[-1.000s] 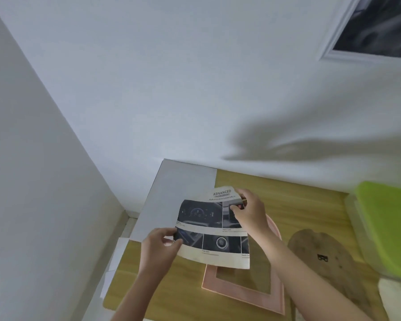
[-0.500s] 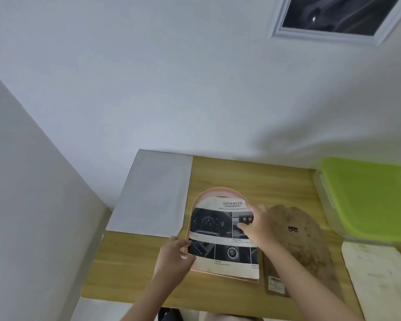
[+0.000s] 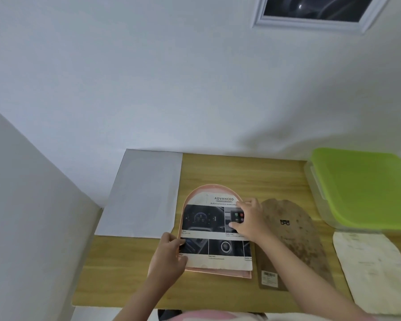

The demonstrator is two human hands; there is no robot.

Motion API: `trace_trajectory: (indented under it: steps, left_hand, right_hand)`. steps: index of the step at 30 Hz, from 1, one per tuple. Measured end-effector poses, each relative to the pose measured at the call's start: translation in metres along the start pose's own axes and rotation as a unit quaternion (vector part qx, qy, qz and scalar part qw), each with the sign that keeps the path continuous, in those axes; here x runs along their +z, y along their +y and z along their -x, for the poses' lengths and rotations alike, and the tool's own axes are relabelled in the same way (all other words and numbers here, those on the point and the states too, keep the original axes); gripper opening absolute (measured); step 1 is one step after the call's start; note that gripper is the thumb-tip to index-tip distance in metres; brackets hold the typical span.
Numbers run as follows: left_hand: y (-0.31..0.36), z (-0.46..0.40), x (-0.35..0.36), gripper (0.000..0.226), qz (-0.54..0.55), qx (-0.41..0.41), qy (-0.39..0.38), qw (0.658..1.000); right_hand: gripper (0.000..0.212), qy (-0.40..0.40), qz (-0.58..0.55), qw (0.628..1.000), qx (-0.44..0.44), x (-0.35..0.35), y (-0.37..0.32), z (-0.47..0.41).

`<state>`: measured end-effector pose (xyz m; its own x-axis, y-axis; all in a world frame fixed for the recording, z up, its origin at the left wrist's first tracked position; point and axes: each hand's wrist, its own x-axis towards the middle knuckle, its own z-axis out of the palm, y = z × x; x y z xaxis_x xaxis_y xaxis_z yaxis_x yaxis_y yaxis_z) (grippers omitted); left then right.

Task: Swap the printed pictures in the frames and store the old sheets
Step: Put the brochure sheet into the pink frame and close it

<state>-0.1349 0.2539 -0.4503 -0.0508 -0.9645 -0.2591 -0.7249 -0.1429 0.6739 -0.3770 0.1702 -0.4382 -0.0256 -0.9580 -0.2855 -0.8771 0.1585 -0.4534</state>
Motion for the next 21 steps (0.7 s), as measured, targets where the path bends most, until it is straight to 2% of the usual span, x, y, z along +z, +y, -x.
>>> trace_trajectory:
  steps: [8,13,21]
  left_hand:
    - [-0.001,-0.001,0.003,0.045,0.009,0.000,-0.005,1.000]
    - [0.008,0.007,0.008,0.040,0.022,0.001,0.032,0.999]
    - [0.060,0.015,0.038,0.024,0.048,0.011,0.075,0.996]
  right_hand:
    - [0.070,0.002,-0.018,1.000,0.012,0.003,0.003,0.004]
    - [0.057,0.064,-0.062,0.996,0.026,-0.004,0.008,0.014]
    - [0.059,0.106,-0.094,0.987,0.078,-0.017,0.065,0.045]
